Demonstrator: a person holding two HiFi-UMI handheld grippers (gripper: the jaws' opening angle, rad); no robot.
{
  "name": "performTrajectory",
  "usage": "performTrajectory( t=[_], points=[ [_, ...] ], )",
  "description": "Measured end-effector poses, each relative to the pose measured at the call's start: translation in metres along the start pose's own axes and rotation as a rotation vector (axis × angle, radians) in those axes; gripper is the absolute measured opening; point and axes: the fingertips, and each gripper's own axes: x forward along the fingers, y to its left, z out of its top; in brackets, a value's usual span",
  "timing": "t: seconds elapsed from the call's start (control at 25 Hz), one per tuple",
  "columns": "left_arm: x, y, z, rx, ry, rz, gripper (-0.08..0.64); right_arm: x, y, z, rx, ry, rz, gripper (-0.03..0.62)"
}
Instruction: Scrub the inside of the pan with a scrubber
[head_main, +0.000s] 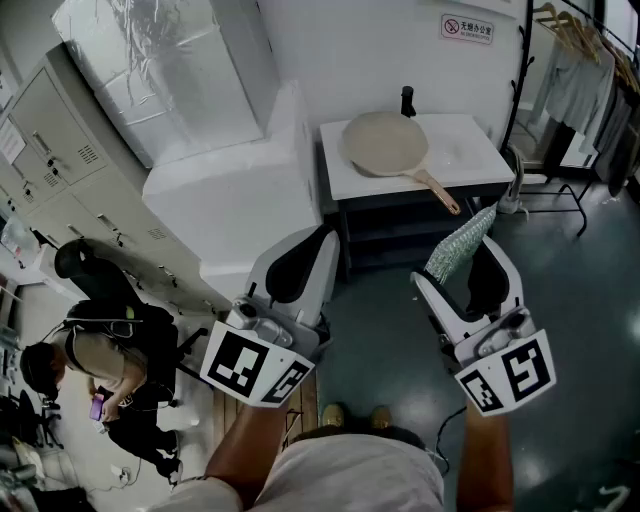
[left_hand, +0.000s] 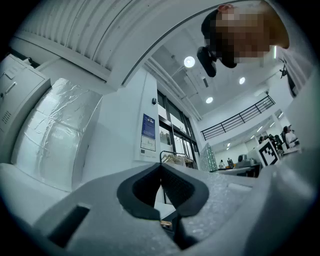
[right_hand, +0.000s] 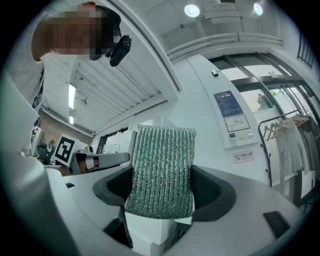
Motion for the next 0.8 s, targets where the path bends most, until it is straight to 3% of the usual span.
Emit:
performTrajectory(
  t=[0.44,0.8],
  points=[
    [0.011,0.001,-0.007,0.003,0.014,0.015,0.015,0.002,-0.014,-0.003,0.021,-0.007,0.013,0.351],
    [0.035,0.001,-0.016,0.011,0.018,0.074,0.015,-0.006,-0.058,-0.002,0.02,-0.002,0.009,0.351]
  ],
)
